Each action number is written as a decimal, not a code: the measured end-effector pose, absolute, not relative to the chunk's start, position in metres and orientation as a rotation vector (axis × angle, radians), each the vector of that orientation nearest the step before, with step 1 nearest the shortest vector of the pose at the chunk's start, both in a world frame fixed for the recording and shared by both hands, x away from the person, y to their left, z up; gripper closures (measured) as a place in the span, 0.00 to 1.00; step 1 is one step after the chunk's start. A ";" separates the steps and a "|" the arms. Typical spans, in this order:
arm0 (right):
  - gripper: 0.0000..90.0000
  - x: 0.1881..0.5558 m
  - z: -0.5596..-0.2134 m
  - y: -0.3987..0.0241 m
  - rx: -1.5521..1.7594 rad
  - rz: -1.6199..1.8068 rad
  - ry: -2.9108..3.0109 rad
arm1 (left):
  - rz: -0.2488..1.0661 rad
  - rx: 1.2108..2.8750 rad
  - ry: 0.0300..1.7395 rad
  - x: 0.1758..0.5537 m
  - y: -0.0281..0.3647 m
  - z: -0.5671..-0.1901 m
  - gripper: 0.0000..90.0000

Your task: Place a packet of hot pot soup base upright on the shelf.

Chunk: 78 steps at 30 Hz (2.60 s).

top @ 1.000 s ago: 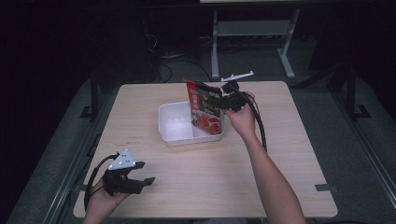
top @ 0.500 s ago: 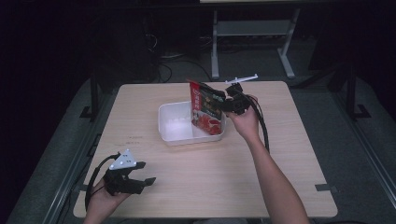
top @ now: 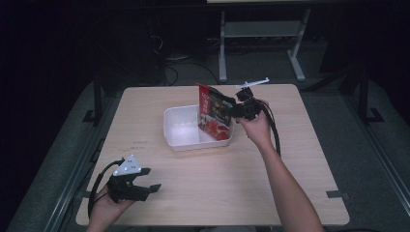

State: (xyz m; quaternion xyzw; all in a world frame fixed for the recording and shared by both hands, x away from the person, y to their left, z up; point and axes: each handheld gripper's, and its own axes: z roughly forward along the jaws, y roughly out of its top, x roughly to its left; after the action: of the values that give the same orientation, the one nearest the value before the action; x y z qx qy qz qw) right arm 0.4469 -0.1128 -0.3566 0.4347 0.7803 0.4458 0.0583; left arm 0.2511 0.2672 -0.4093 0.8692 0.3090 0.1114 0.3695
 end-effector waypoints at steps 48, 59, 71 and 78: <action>0.53 0.404 -0.362 -0.151 1.278 1.422 2.473 | 0.286 2.241 0.778 0.251 0.265 -0.409 0.33; 0.52 0.388 -0.366 -0.161 1.276 1.415 2.495 | 0.281 2.245 0.776 0.251 0.263 -0.410 0.33; 0.50 0.372 -0.377 -0.170 1.279 1.416 2.520 | 0.284 2.242 0.785 0.251 0.266 -0.410 0.33; 0.50 0.359 -0.389 -0.178 1.298 1.418 2.544 | 0.287 2.239 0.786 0.251 0.267 -0.410 0.33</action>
State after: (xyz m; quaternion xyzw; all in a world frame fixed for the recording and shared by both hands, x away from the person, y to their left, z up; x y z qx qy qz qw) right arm 0.3595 -0.1775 -0.3886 0.4070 0.7976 0.4446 -0.0233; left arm 0.2511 0.2674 -0.4100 0.8714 0.3060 0.1117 0.3668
